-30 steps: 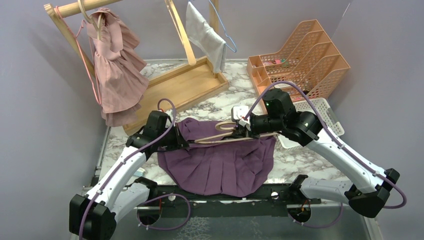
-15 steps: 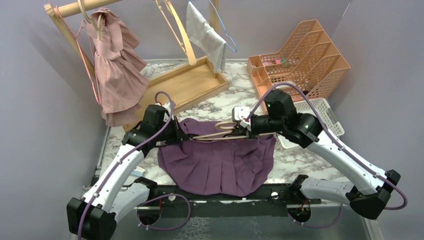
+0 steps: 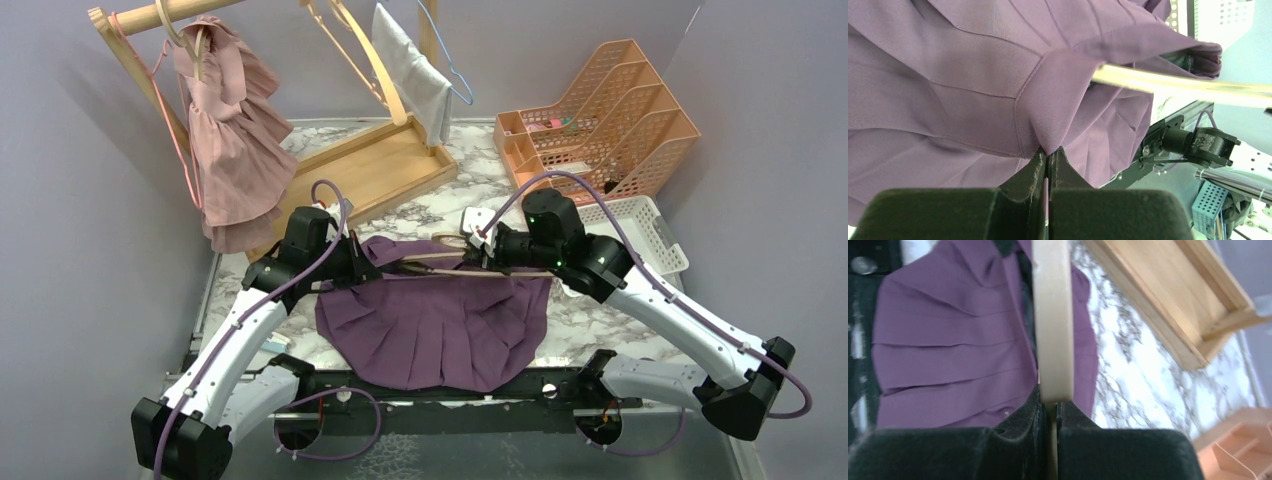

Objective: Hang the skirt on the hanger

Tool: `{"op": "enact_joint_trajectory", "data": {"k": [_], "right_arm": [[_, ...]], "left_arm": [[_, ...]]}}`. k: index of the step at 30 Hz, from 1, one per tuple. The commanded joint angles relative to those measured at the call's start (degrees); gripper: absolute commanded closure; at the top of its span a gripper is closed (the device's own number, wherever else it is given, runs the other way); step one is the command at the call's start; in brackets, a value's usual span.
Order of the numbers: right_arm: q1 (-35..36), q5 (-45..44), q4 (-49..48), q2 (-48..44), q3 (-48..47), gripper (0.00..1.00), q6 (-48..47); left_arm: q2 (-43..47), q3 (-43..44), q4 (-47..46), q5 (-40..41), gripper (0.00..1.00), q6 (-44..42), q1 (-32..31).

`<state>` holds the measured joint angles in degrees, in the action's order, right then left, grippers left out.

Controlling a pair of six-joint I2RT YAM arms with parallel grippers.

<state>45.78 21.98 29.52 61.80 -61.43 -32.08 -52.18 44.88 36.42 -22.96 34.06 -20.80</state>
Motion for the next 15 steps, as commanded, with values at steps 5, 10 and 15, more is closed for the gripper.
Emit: {"op": "enact_joint_trajectory", "data": {"k": [5, 10, 15], "right_arm": [[0.3, -14.1, -3.9, -1.9, -1.7, 0.97, 0.1], [0.3, 10.9, 1.8, -2.9, -2.5, 0.97, -3.7], [0.3, 13.5, -3.0, -2.1, -1.0, 0.98, -1.5]], "left_arm": [[1.1, 3.2, 0.0, -1.7, 1.0, -0.1, -0.2], [0.7, 4.4, 0.0, -2.3, 1.0, -0.1, -0.2], [0.8, 4.8, -0.2, -3.3, 1.0, 0.0, -0.3]]}}
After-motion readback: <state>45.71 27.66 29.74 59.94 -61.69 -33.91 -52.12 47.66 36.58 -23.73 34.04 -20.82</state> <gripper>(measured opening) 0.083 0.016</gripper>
